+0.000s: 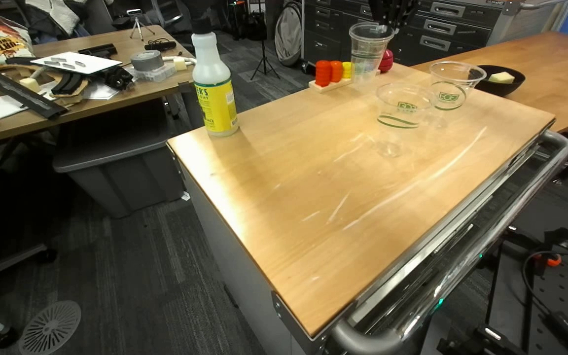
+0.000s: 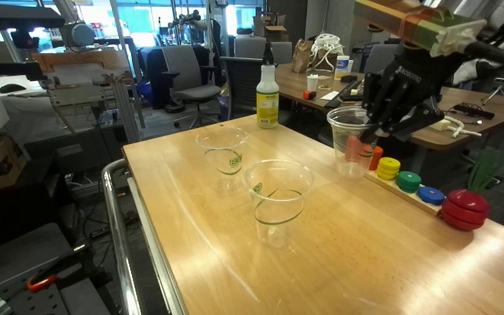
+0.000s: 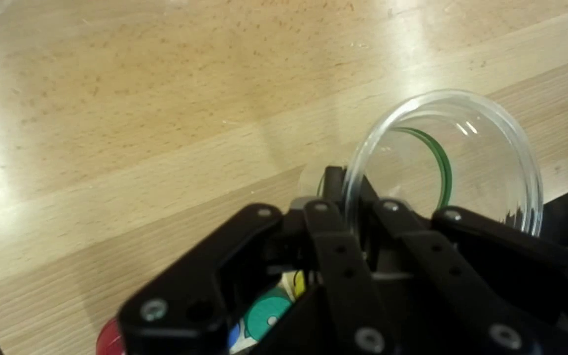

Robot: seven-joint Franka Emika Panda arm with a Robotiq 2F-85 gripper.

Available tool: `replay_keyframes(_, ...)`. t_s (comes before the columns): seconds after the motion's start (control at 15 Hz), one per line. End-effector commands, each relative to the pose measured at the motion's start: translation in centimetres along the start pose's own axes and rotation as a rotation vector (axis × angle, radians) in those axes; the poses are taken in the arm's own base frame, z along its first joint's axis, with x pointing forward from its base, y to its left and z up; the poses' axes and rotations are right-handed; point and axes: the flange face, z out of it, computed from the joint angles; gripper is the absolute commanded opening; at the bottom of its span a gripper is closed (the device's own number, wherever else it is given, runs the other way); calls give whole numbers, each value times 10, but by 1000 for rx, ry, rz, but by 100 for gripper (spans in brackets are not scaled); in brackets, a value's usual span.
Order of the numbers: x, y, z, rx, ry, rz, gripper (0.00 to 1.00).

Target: Stack the cups

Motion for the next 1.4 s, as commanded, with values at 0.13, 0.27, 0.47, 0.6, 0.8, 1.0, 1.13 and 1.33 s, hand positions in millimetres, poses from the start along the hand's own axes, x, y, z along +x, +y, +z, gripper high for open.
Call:
replay_keyframes(0.13, -75, -33, -48, -23, 48, -159, 2)
replay_keyframes(0.27, -105, -52, -54, -95, 38, -197, 2)
replay_keyframes(0.47, -146, -89, -58, -190, 31, -278, 2)
replay_keyframes(0.6, -171, -114, -57, -232, 41, -346, 2)
replay_keyframes(0.8, -206, -144, -54, -286, 45, -427, 2)
replay_keyframes(1.0, -233, -158, -45, -317, 41, -475, 2)
replay_keyframes(1.13, -245, -161, -39, -313, 33, -509, 2)
replay_keyframes(1.33, -259, -162, -31, -313, 14, -532, 2)
